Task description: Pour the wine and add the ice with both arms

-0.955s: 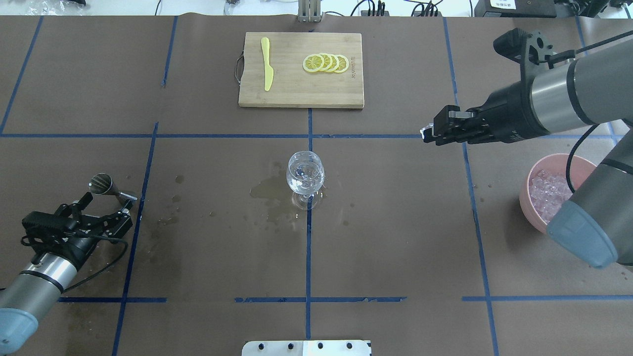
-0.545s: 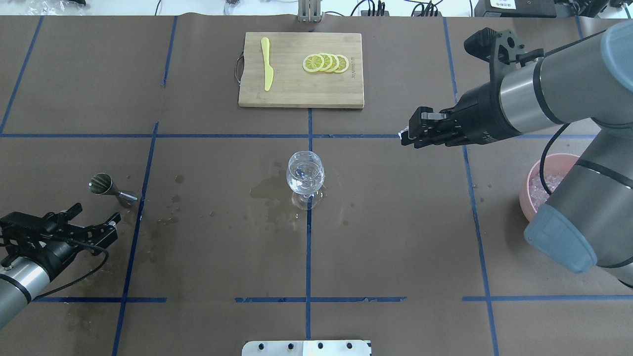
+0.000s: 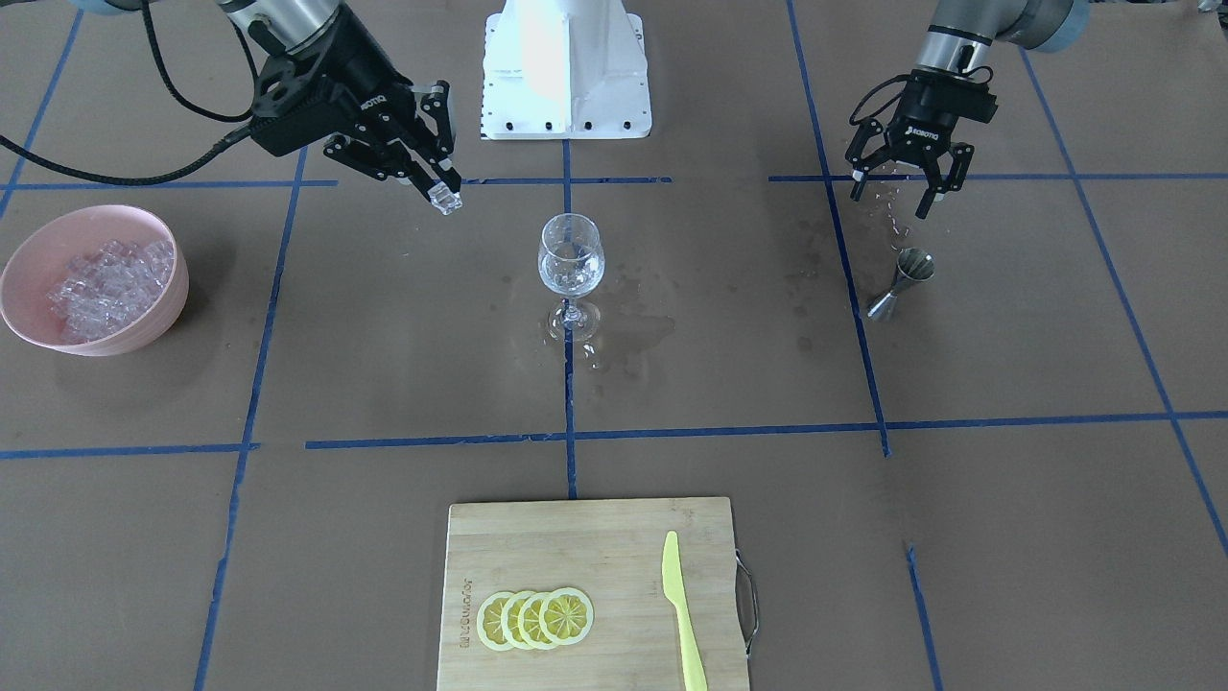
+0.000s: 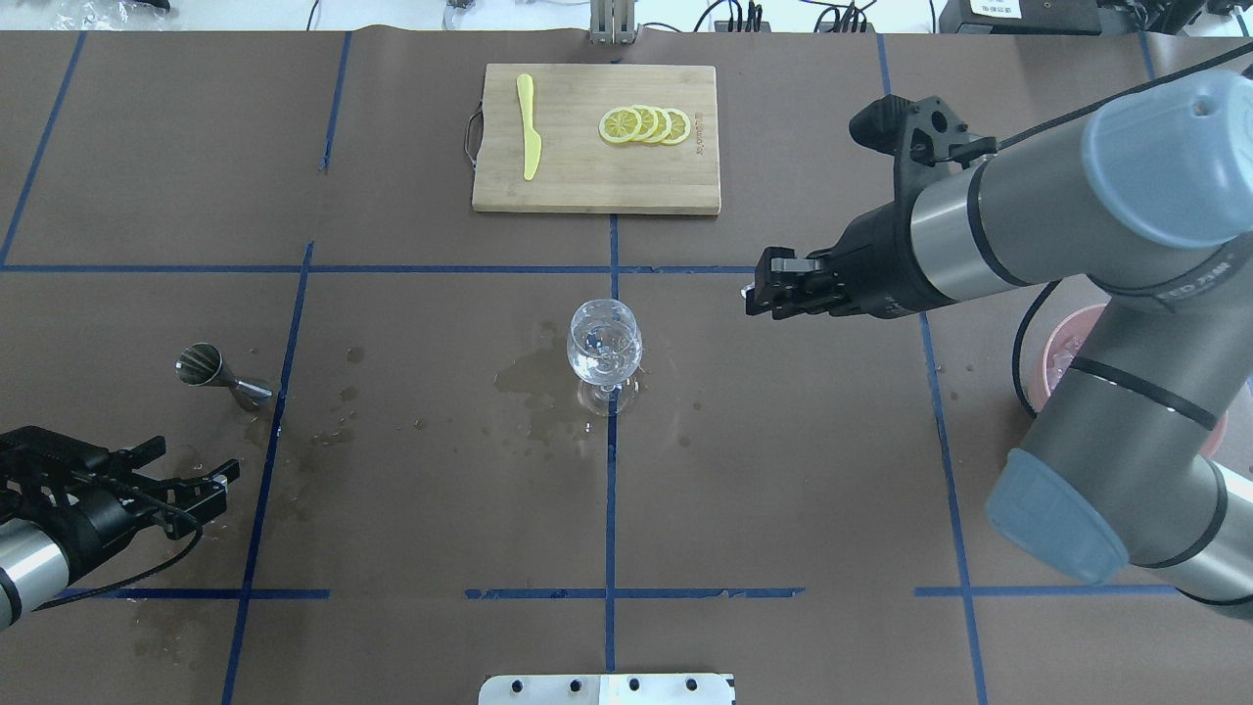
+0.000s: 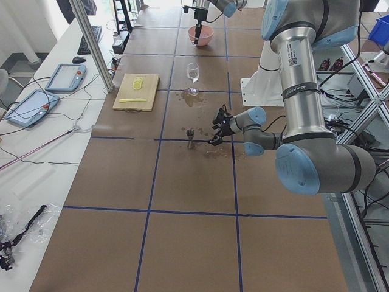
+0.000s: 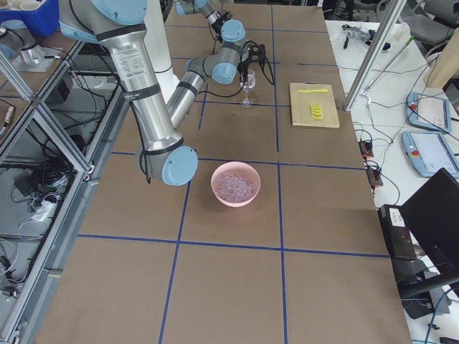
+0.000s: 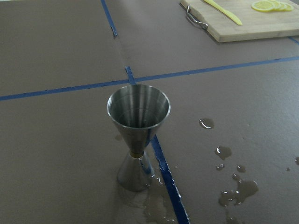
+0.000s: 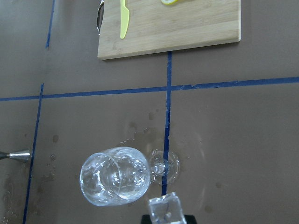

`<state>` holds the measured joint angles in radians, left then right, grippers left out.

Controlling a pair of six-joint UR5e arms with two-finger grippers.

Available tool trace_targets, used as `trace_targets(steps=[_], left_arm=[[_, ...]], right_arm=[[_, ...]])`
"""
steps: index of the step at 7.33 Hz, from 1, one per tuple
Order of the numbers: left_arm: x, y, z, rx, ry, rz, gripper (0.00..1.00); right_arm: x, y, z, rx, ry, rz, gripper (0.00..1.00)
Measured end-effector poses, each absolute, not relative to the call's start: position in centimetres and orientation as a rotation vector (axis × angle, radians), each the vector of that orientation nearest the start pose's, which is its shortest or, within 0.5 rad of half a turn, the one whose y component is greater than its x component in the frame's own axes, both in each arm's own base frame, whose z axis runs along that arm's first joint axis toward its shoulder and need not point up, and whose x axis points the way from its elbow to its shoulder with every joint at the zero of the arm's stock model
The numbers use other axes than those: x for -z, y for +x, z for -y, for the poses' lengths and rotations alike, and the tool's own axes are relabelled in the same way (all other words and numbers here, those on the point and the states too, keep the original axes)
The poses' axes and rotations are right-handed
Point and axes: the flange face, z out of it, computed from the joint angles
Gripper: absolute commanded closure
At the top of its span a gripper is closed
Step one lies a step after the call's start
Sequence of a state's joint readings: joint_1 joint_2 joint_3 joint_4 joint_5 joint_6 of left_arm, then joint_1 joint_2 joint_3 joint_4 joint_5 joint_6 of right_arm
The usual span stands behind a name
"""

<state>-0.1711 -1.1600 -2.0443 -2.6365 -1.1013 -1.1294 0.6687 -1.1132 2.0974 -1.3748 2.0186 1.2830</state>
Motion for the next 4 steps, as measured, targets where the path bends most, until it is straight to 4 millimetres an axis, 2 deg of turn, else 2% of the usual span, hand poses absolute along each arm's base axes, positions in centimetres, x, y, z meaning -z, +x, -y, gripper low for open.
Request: trace_targets(steps=[2,4], left_arm=[[-44.2,30.5,22.5,-0.008,0.610,-0.915,0.00],[-41.6,29.9,22.1,-0.018,0.530,-0.909,0.00]], right_arm=[[-13.2,-39.6,39.7,-0.081,0.167,1.202,1.00],[-11.5,-42.3,40.5,-0.086,0.156,1.201,1.00]])
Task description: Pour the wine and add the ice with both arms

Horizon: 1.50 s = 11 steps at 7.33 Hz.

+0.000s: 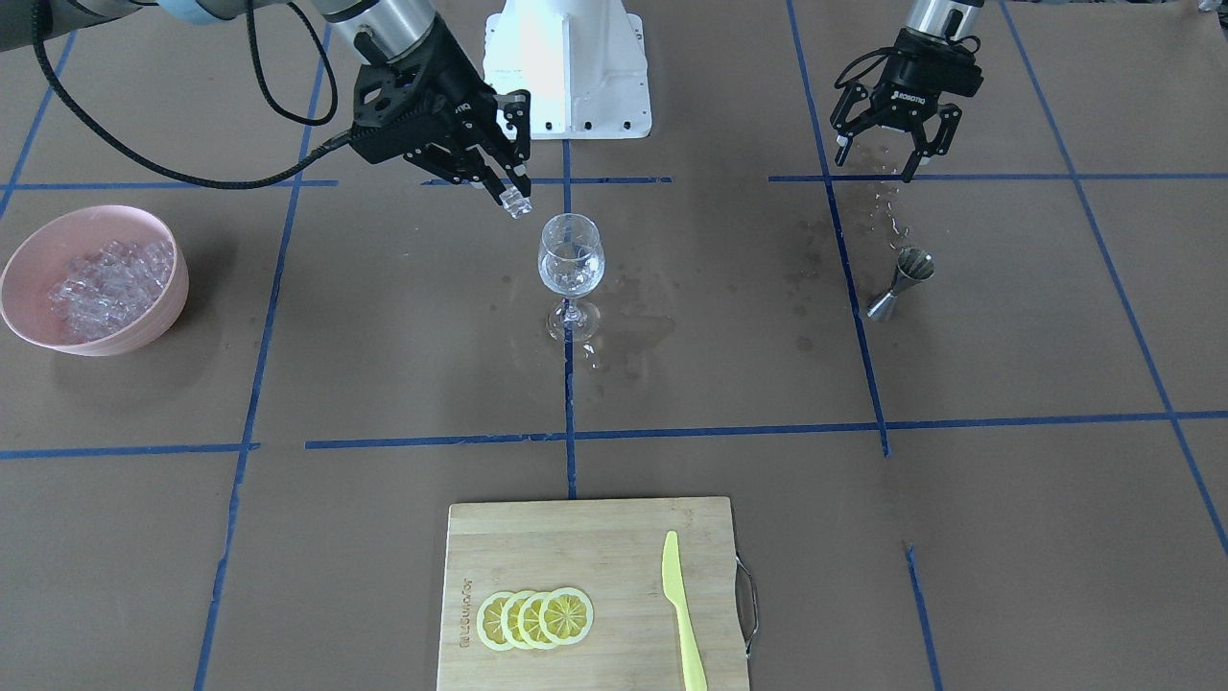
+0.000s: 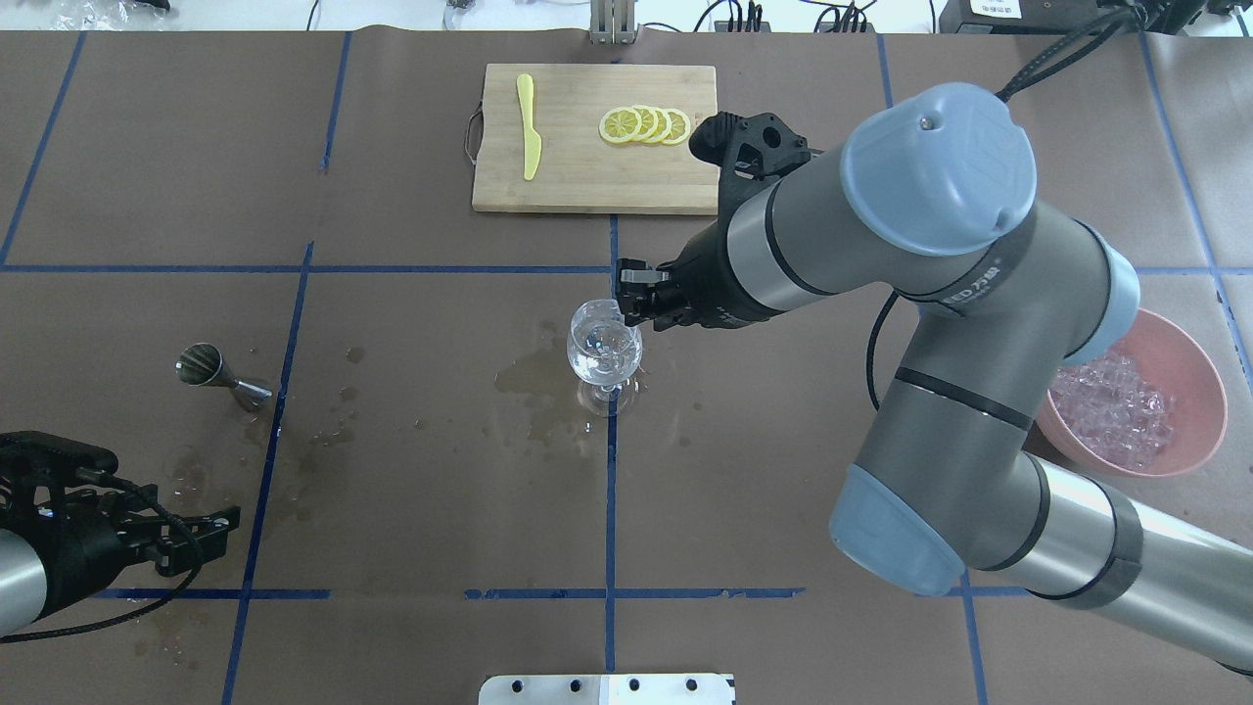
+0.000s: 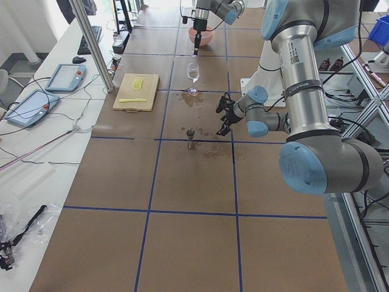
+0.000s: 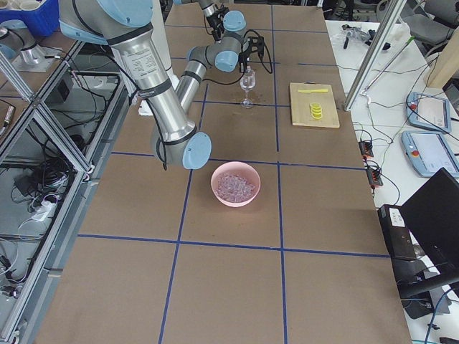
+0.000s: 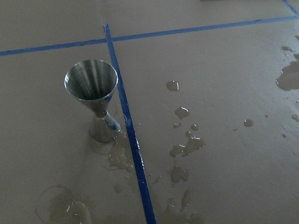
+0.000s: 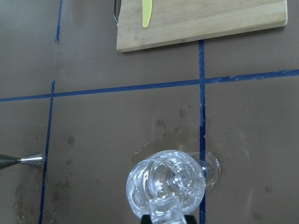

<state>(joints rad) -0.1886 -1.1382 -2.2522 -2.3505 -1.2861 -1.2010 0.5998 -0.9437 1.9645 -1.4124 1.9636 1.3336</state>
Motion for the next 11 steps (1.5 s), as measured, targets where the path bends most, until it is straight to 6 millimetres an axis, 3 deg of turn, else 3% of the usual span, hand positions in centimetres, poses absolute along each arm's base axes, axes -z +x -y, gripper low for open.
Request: trace_targets(steps=[3,5,7,11], left_arm=[[-37.9,28.1,22.5,-0.021,0.460,-0.901,0.00],[-36.8,27.4,22.7,-0.017,0.445,-0.895,0.00],[-36.6,27.1,22.9,-0.013,0.445,-0.891,0.00],[-35.3,25.5,23.9,0.005,0.419,-0.895,0.00]], right_arm=[[-11.4,-44.1,40.1,-0.080,0.140,1.191,1.00],[-11.6,-44.9,39.6,-0.095,0.123,1.187,0.65],[-11.0,-45.6,39.9,-0.131,0.112,1.187,0.01],[-10.3,-45.7,40.4,-0.149,0.119,1.187,0.00]])
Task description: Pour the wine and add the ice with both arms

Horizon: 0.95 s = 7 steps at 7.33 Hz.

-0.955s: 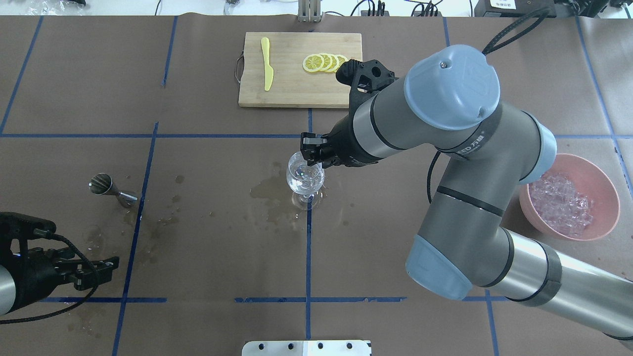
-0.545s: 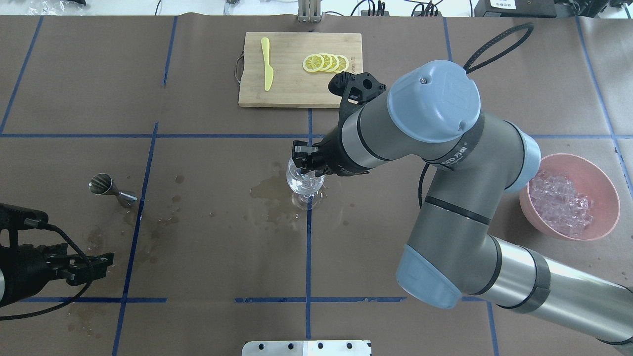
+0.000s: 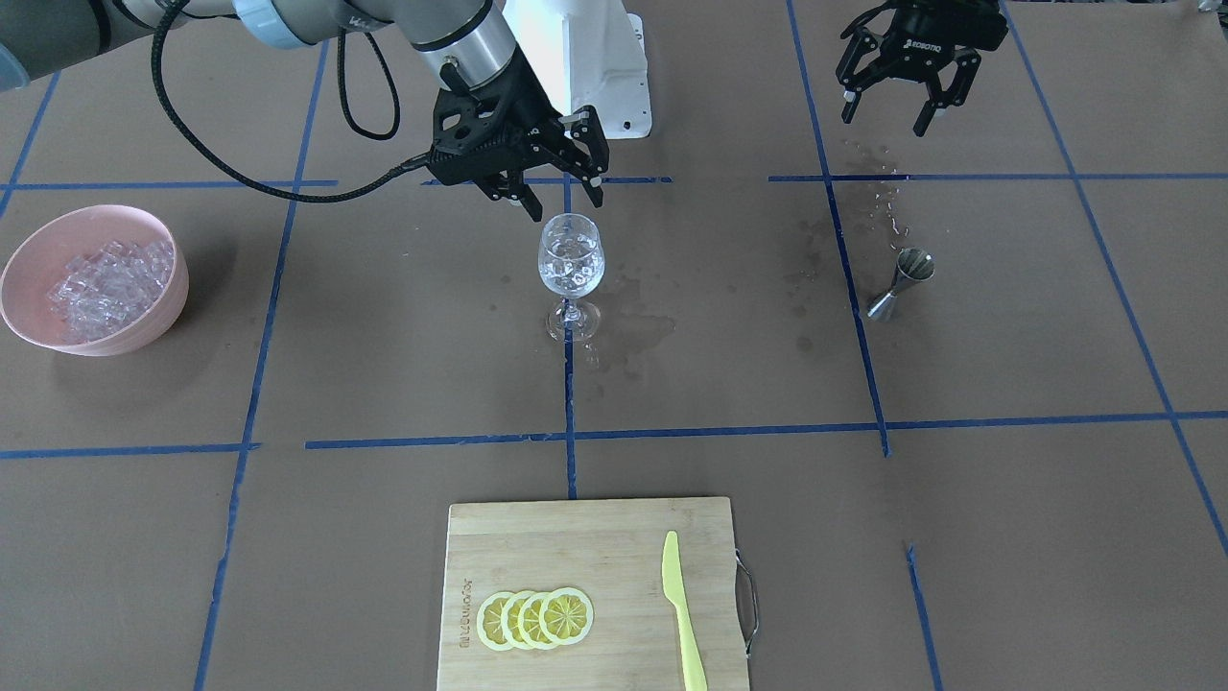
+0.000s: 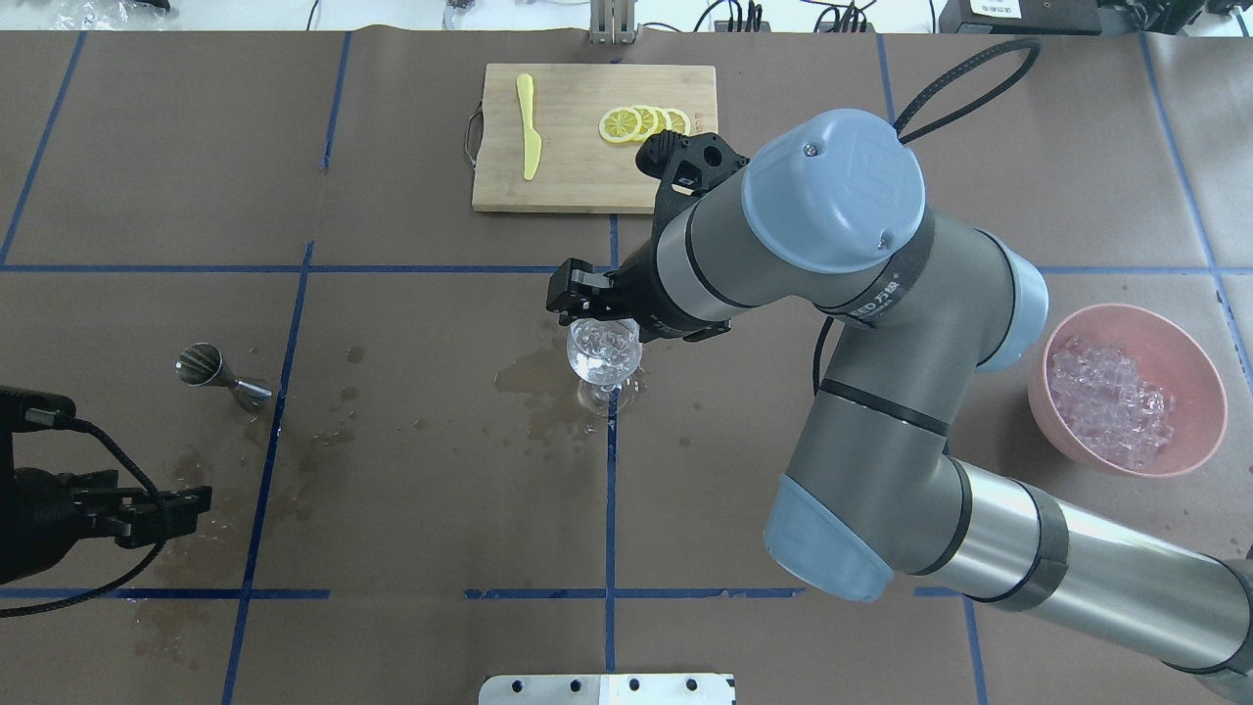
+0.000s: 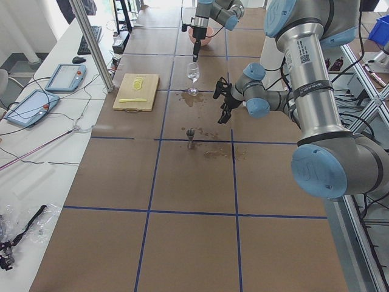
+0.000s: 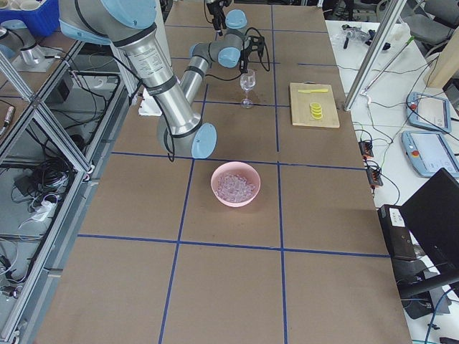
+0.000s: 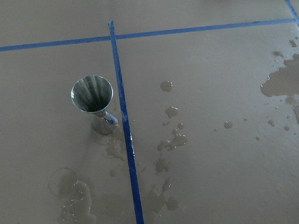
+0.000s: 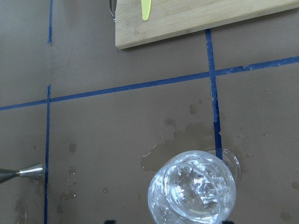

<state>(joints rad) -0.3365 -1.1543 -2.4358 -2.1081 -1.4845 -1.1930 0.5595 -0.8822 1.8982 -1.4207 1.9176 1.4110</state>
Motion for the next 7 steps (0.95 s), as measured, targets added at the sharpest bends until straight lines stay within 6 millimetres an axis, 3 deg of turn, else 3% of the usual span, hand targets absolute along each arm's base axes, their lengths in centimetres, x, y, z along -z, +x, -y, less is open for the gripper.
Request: trace_targets(steps=[3,5,7], left_arm=[[-33.2,22.6,27.8,-0.040,0.426,-0.863,0.00],[-32.2,19.3,31.5,-0.103,0.460,-0.787,0.00],[-33.0,15.4,35.9,-0.129,0.450,-0.786,0.00]], right_arm=[[-11.2,-41.5,41.0,-0.182,0.120,1.108,0.00],[-14.7,-38.2,42.1,-0.121,0.169,1.020,0.00],[-19.7,-34.9,44.0,-0.016,0.215,0.930,0.00]])
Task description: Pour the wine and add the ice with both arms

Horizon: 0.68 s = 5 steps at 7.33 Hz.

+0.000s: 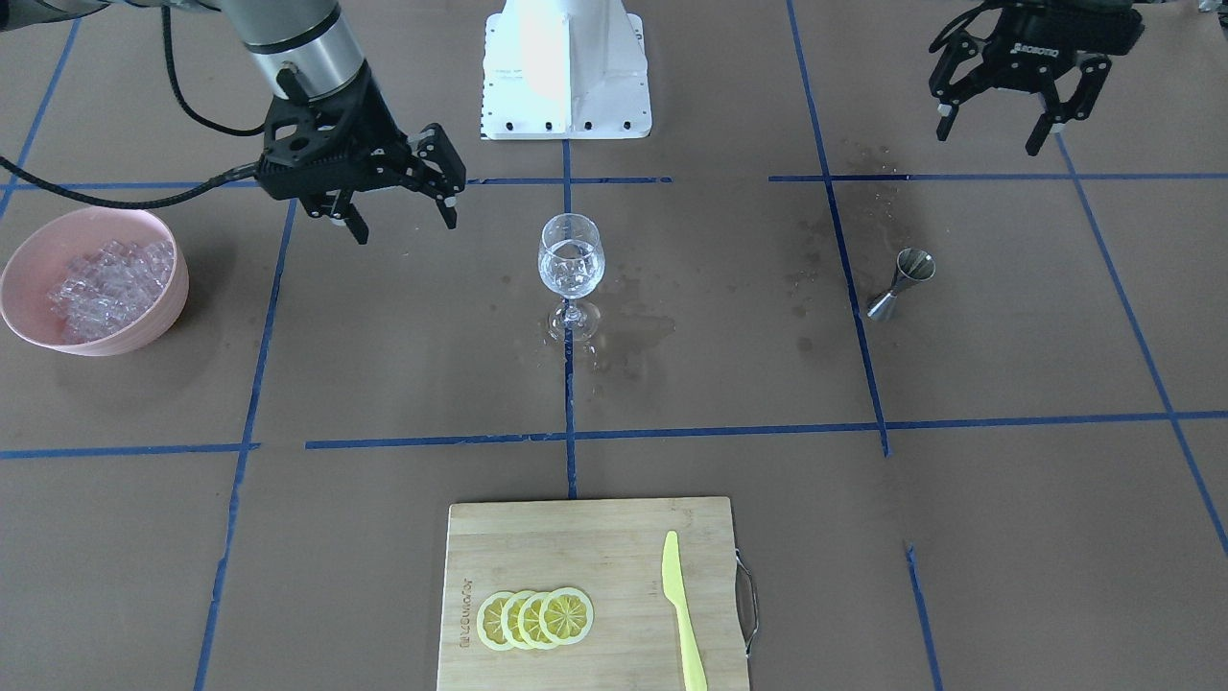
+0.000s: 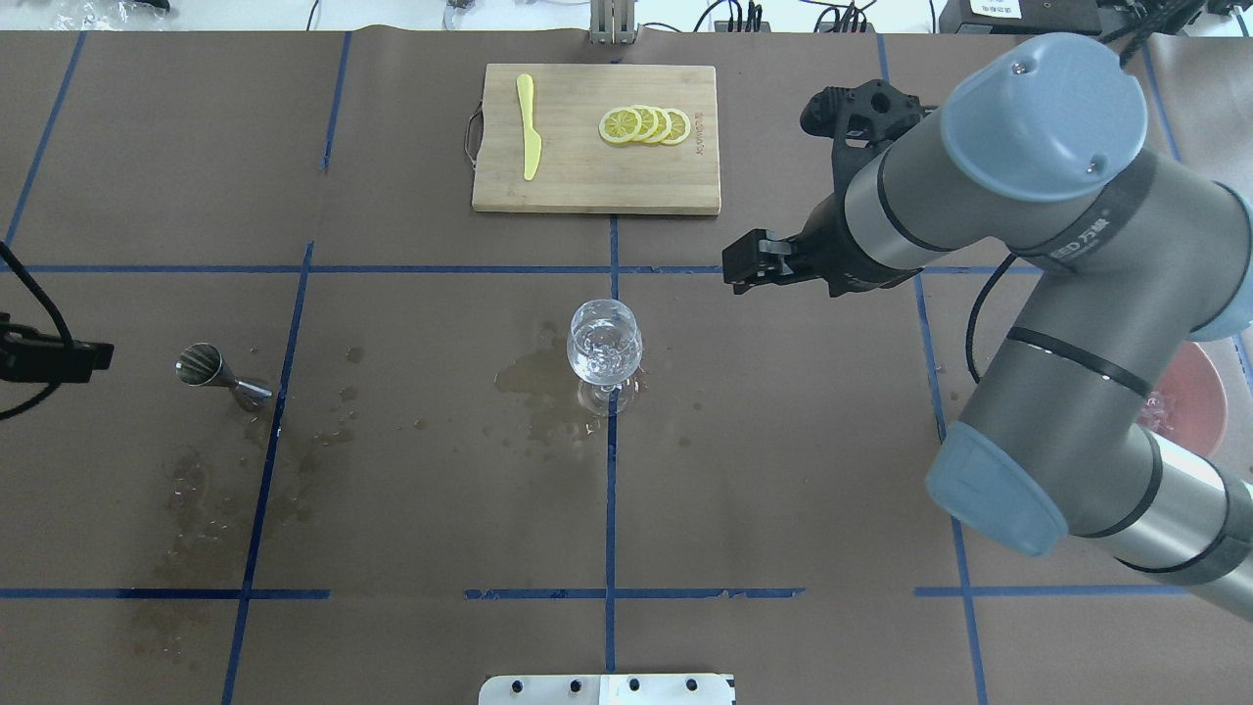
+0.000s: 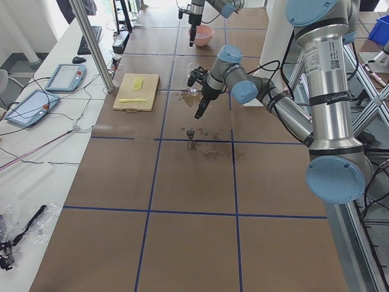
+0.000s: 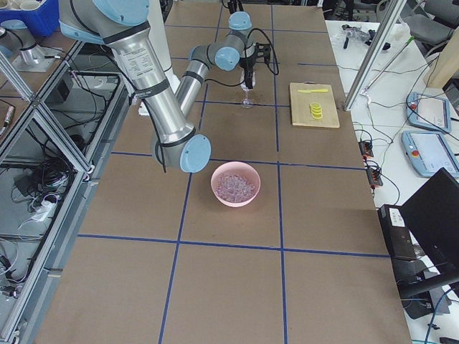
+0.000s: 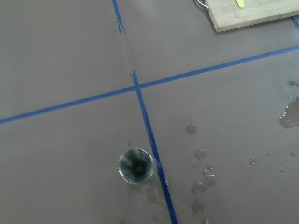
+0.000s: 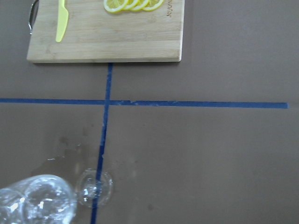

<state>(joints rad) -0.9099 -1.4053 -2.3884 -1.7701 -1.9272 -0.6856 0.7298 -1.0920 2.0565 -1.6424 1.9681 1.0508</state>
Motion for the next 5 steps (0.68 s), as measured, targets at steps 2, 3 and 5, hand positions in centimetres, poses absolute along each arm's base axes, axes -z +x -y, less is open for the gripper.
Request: trace_targets(steps=[2,3,5], left_arm=[[-36.1,10.9,44.2,-0.116,0.415,-0.835,0.00],[-39.1,8.7,47.9,-0.136,0.405,-0.816,0.00],[-46.5,3.6,53.1,-0.185,0.384,-0.740,0.00]], right_arm=[[-25.9,-29.9,46.6,0.092,0.231,0.846,0.00],[-29.1,-27.2,47.8,0.132,0.222,0.816,0.00],[-36.1,-20.9,50.1,0.203,0.179,0.787,0.00]])
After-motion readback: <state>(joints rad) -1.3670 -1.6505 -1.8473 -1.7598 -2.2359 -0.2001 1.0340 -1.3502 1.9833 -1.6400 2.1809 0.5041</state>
